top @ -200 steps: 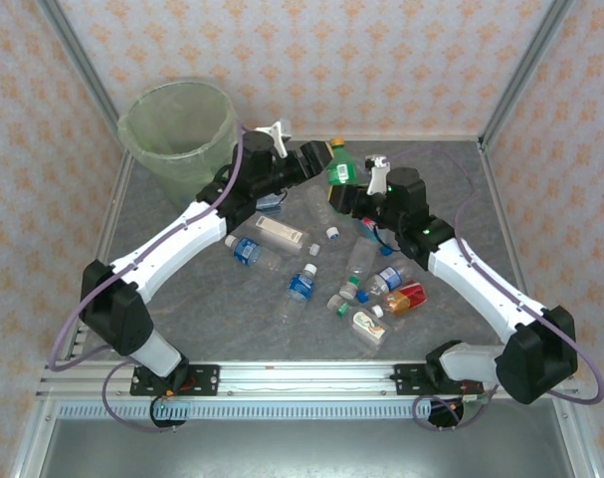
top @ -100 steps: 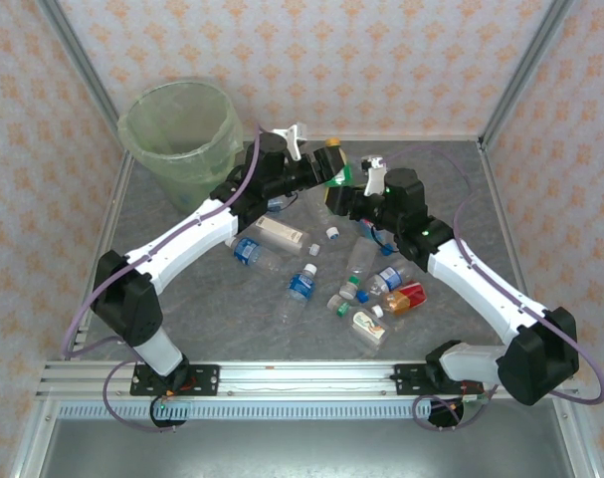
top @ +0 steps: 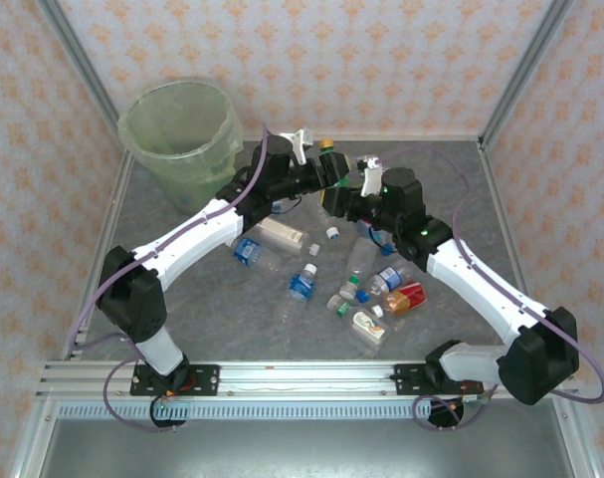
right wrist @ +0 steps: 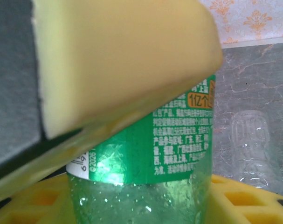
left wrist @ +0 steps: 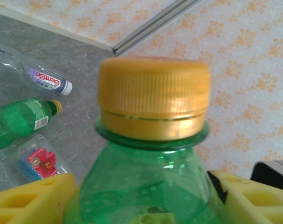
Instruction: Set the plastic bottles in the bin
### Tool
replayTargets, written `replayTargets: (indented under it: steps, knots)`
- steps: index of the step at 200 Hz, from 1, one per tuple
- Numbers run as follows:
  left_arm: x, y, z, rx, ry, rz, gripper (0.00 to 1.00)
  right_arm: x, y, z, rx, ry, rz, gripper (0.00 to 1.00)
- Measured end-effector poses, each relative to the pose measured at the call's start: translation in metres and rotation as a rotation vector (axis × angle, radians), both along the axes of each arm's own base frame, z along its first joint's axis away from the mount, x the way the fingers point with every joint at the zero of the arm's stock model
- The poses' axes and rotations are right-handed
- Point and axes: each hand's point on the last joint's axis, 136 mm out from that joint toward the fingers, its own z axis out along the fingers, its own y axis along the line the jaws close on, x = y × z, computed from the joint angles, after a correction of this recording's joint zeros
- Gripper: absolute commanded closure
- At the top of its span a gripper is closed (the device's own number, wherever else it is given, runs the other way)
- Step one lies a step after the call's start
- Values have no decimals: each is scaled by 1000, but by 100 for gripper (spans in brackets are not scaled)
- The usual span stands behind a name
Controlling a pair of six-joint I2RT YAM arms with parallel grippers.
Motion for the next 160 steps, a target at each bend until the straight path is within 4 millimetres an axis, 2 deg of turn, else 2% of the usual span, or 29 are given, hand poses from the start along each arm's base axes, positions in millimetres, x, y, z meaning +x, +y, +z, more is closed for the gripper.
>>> replayTargets:
  steps: [39, 56, 66, 88, 109, 124, 145, 160]
  knots:
    - [0, -1, 4, 0, -8, -6, 40, 1, 0, 1, 1, -4, -3, 45]
    - [0, -1, 6, 3, -7, -5, 43, 1, 0, 2, 4, -9, -4, 38]
    - [0, 0, 7, 4, -6, -6, 43, 1, 0, 3, 6, -11, -5, 30]
    - [3, 3, 13, 2, -12, 1, 43, 3, -2, 5, 6, -21, -18, 0]
    - [8, 9, 18, 1, -20, 14, 43, 4, -5, 9, 9, -33, -37, 0]
    - [15, 20, 19, 5, -19, 39, 43, 5, -8, 15, 13, -52, -57, 0]
    - [28, 47, 18, 26, -14, 96, 43, 4, -14, 24, 19, -77, -81, 0]
    - [38, 74, 21, 41, -13, 156, 43, 3, -16, 30, 26, -94, -94, 0]
